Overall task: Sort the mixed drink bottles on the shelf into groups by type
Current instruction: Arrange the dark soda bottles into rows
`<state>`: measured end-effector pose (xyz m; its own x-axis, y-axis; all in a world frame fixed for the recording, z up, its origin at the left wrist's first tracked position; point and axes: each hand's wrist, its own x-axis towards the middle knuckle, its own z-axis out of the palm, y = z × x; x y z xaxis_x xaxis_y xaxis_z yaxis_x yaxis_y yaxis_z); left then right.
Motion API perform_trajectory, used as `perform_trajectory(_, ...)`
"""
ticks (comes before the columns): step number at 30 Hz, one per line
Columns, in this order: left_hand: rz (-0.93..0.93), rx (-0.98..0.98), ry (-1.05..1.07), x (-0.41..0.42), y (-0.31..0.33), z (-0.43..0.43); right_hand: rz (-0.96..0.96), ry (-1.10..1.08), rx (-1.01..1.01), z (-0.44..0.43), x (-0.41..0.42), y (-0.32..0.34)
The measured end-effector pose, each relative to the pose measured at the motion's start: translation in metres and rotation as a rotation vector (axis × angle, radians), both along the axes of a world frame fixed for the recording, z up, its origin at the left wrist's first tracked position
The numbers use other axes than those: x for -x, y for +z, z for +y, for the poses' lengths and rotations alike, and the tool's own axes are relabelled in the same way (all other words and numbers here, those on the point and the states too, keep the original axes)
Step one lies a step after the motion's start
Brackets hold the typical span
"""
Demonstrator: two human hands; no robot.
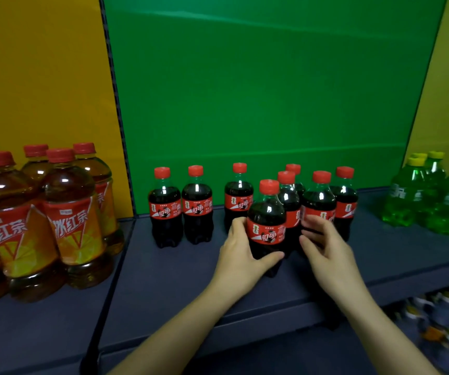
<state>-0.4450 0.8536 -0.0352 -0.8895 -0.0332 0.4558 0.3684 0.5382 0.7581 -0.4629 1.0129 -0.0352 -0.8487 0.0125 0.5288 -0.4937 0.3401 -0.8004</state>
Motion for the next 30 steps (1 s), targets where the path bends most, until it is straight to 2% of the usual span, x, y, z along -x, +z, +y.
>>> perform_trajectory(8,-0.031,-0.025,0.009,-0.002,-0.001,-0.042,0.045,-0.070,-0.183,-0.026,-0.003,-0.016)
perform_trajectory(19,-0.091,-0.117,0.027,-0.029,0.005,-0.097,0.016,0.012,-0.043,-0.042,0.012,-0.011)
perform_trajectory(25,-0.097,-0.083,0.050,-0.037,0.008,-0.108,-0.011,0.018,-0.152,-0.046,0.021,-0.006)
perform_trajectory(30,-0.095,-0.095,0.078,-0.039,0.006,-0.117,-0.197,0.187,-0.019,-0.051,0.029,-0.002)
